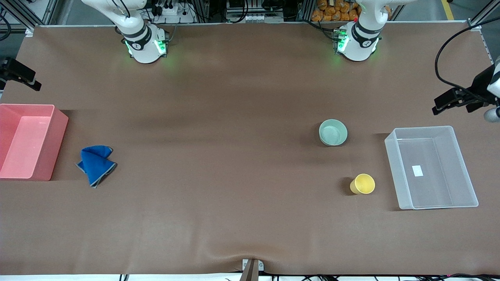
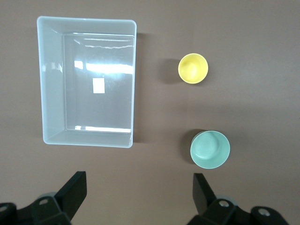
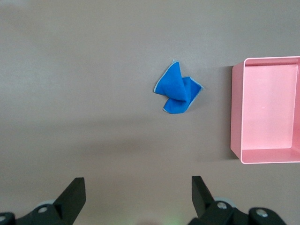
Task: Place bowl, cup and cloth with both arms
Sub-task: 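Move the left gripper toward the yellow cup beside the clear tray, then lower the left gripper onto the yellow cup while the right gripper reaches the cloth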
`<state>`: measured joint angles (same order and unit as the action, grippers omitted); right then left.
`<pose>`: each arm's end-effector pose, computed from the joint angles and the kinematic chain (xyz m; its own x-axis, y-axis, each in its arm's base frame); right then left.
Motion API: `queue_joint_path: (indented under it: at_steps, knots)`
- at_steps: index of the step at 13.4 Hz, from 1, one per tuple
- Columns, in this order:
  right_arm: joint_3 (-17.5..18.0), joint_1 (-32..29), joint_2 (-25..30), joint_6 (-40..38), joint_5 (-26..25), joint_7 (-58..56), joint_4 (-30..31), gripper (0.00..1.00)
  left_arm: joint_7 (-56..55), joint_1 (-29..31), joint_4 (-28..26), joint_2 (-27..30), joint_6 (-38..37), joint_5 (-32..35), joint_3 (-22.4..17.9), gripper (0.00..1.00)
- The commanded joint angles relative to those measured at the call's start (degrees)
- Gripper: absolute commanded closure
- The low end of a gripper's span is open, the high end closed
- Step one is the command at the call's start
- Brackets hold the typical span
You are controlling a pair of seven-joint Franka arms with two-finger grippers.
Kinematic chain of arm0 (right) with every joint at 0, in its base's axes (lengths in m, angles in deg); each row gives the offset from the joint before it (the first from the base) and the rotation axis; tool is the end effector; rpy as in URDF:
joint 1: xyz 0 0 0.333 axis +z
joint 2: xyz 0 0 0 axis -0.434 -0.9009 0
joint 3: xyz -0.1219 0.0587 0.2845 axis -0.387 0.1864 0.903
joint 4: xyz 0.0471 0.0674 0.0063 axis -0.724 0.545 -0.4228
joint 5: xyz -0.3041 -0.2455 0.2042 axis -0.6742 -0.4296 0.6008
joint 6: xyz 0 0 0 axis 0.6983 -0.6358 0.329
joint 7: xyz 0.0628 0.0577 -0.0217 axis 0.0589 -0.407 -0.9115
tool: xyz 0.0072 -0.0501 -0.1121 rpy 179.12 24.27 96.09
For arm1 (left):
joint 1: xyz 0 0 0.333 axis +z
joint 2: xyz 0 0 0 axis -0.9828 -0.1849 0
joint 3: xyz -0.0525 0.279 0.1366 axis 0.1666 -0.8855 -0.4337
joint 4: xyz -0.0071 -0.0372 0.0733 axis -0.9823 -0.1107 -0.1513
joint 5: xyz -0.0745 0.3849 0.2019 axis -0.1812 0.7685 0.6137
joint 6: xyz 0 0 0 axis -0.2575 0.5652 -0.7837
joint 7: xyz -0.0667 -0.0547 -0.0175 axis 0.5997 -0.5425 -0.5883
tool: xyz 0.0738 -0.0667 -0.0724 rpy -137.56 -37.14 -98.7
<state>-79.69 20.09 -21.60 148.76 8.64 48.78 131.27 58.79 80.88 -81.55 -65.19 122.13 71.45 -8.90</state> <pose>0.5670 -0.0522 0.6581 0.9986 -0.0522 -0.0105 -0.0523 -0.9985 -0.0179 0.6134 0.0072 0.5694 0.9968 0.0799 -0.0045 0.0800 -0.9968 0.0096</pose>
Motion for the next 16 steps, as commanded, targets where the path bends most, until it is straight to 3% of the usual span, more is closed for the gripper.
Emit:
queue_joint_path:
  at_steps: [1,8,13,16]
  knots:
    - [0.5,-0.7,-0.6,-0.4,-0.7,0.7,-1.3,0.00,-0.4,0.3,0.7,-4.4,3.1,-1.5,0.2,0.00]
    - [0.5,-0.7,-0.7,-0.4,-0.7,0.8,-1.3,0.00,-0.3,-0.4,0.7,-13.2,14.1,-1.1,0.2,0.00]
    - [0.5,-0.9,-1.9,-0.6,-0.7,0.5,-1.3,0.00,-0.4,-1.2,6.9,-21.7,19.0,-1.1,0.3,0.00]
    - [0.5,-1.7,-2.3,-0.7,-0.7,0.5,-1.2,0.00,0.1,-1.4,7.9,-25.5,23.3,-1.1,0.3,0.00]
